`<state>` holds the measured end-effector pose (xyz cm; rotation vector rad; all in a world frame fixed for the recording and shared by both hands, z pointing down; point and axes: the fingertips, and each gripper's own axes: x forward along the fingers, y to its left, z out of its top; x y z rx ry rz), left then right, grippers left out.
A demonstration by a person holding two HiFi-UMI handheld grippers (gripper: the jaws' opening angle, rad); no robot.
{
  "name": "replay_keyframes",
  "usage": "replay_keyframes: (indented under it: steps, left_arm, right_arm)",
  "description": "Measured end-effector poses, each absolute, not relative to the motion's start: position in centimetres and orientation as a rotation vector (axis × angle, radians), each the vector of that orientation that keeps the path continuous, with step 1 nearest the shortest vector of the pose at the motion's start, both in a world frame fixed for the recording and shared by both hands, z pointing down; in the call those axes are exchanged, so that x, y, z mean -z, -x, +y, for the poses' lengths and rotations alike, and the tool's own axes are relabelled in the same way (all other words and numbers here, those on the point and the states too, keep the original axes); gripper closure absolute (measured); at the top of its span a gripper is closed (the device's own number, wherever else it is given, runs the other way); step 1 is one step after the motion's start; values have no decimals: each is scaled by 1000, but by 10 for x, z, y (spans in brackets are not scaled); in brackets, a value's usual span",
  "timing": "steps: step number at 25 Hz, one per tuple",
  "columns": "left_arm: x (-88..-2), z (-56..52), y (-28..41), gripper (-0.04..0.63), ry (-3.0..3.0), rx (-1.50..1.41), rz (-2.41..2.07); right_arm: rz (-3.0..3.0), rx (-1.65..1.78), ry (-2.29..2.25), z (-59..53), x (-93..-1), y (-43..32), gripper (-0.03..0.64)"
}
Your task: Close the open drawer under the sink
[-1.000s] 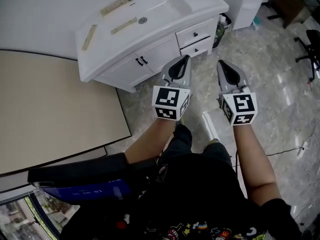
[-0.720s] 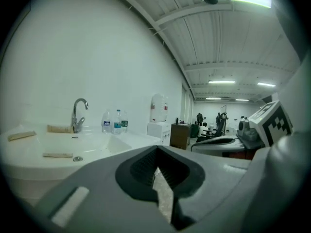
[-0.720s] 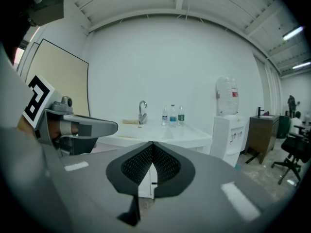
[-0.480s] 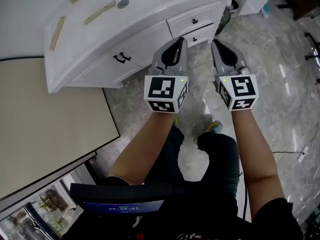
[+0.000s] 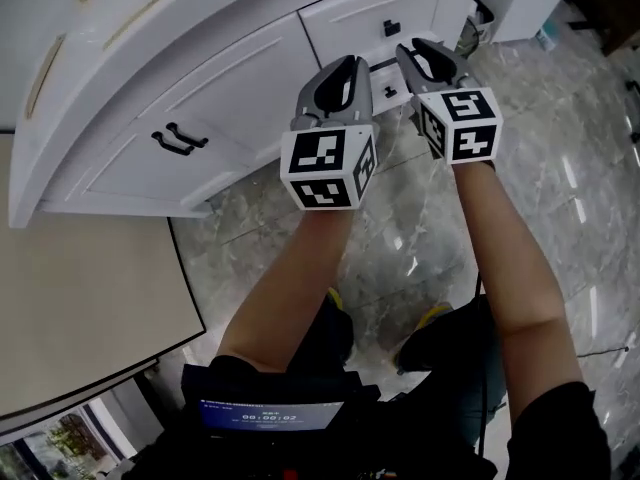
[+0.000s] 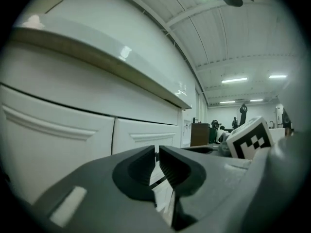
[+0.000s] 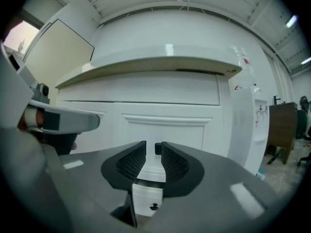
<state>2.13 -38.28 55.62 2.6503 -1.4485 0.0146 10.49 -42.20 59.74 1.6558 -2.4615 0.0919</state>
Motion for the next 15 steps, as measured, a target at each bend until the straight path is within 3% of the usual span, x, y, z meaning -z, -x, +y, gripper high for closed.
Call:
replay_keyframes:
  steps: [7,15]
  left_arm:
    - [-599,-391,1,595,-2650,22,-1502]
    - [-594,-394,9,595,-2681,10,-1472]
  right_arm:
    - [-2431,-87,-1684,-477,-642,-102,446]
    - [-2397,-42,-1701,-489,-633,-98,469]
